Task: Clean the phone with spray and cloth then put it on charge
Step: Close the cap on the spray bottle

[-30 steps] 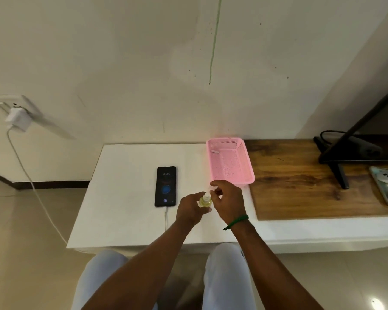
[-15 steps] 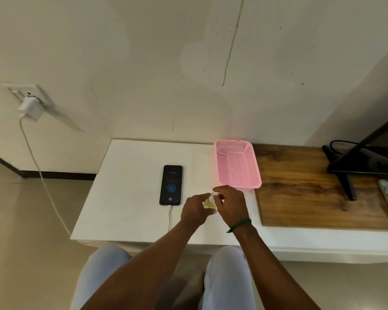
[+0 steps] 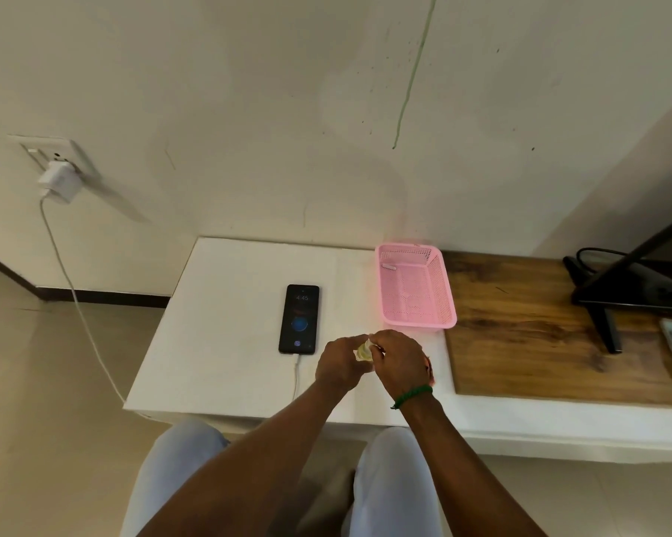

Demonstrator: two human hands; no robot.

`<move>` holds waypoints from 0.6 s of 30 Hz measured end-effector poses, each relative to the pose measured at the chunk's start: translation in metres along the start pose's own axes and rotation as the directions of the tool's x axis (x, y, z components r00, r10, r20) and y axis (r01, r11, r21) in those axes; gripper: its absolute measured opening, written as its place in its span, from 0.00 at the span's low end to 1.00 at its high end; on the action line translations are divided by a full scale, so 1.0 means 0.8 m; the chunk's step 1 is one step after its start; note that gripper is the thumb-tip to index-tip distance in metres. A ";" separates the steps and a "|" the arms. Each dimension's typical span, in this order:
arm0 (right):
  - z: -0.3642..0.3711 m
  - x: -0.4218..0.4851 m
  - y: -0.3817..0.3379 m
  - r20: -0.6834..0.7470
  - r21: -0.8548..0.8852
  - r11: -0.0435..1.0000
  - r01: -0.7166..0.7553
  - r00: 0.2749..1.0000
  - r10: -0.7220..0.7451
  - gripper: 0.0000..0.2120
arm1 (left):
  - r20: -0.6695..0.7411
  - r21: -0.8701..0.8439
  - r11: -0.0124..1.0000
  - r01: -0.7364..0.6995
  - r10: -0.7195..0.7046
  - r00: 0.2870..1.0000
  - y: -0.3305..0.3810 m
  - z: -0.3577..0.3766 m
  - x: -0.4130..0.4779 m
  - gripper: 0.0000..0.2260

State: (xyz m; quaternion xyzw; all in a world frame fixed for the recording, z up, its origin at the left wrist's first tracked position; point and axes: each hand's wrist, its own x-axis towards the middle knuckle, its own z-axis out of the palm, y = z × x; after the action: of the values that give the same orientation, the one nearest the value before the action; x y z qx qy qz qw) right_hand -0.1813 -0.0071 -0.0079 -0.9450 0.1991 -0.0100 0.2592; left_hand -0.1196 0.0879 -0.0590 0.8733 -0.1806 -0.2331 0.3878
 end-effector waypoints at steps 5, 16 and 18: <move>0.001 0.001 0.000 0.043 -0.027 1.000 0.016 0.999 -0.015 0.17 | 0.000 -0.001 1.000 0.000 0.000 1.000 0.000 0.000 0.000 0.16; 0.007 0.002 0.007 -0.044 -0.031 0.996 0.089 0.995 -0.091 0.13 | 0.003 -0.031 1.000 -0.001 0.001 1.000 -0.001 -0.001 0.000 0.17; 0.007 0.000 0.006 -0.062 -0.030 0.996 0.088 0.994 -0.090 0.13 | 0.000 -0.031 1.000 -0.004 0.004 1.000 -0.001 -0.001 -0.001 0.17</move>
State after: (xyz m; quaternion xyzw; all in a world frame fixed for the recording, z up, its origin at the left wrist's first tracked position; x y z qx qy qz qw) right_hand -0.1823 -0.0080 -0.0152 -0.9557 0.1648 -0.0486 0.2390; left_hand -0.1196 0.0891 -0.0585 0.8669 -0.1785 -0.2353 0.4017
